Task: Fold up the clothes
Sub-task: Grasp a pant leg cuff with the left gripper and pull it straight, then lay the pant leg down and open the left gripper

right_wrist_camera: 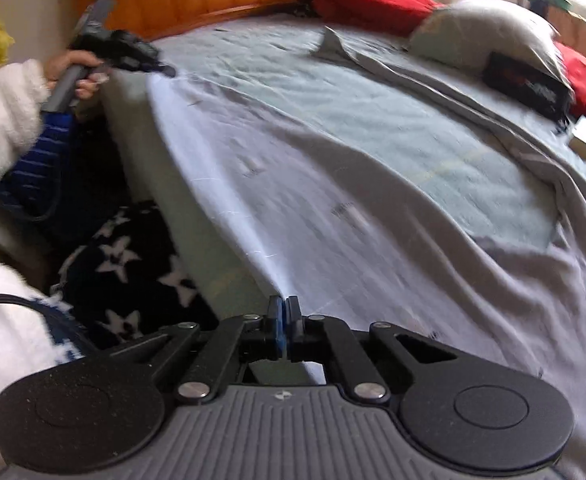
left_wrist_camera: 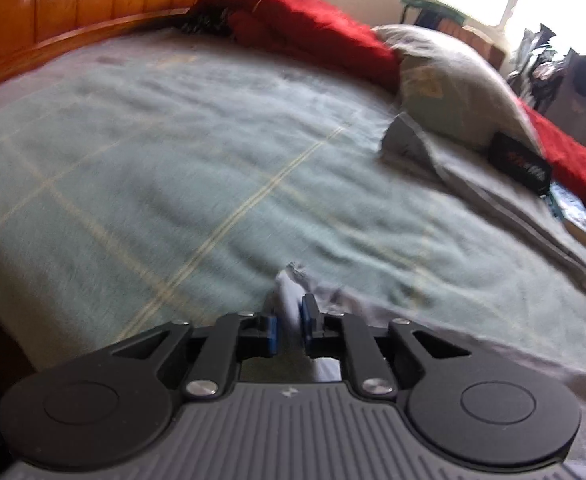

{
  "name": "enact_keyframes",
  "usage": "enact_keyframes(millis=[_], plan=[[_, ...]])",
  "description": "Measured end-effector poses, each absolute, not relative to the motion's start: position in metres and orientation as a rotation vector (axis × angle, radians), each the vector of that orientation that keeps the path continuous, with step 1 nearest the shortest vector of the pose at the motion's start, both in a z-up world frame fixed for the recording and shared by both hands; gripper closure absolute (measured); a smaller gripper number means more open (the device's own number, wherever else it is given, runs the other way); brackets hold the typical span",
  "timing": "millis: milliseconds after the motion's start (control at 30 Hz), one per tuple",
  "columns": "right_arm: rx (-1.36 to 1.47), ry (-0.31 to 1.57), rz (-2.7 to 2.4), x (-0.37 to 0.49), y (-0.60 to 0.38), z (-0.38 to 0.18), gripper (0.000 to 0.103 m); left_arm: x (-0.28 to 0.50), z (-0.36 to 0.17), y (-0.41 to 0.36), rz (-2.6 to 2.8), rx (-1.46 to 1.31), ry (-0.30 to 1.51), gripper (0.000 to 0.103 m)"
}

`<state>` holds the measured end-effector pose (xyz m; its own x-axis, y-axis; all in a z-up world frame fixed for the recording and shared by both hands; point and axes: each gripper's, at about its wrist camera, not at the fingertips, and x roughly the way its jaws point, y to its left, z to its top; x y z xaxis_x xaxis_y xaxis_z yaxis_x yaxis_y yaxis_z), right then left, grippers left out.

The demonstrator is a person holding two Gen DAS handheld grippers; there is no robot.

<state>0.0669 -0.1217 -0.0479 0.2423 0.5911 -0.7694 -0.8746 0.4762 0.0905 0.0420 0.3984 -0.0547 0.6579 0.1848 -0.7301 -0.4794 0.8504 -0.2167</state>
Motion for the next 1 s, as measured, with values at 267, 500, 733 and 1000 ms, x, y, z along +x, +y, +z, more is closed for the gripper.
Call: enact_keyframes(millis=[267,500,733,1000], plan=[[-0.356,0.726,0.955,0.091,-0.150,-0.001,0.087,0.025,-0.034,0.401,0.476,-0.336,0.746,0.071],[-0.495,0.704,0.859,0.162,-0.142,0.003,0.072,0.055,-0.027,0.289,0.165,-0.109,0.796,0.058],[-0.578,0.797,0.967,0.208,-0.122,-0.032,0.066,0.073,-0.055,0.182,-0.204,-0.026,0.829,0.055],[-0.646,0.804,1.049,0.203,-0.120,-0.052,0.068,0.072,-0.073,0.164,-0.227,-0.028,0.825,0.044]])
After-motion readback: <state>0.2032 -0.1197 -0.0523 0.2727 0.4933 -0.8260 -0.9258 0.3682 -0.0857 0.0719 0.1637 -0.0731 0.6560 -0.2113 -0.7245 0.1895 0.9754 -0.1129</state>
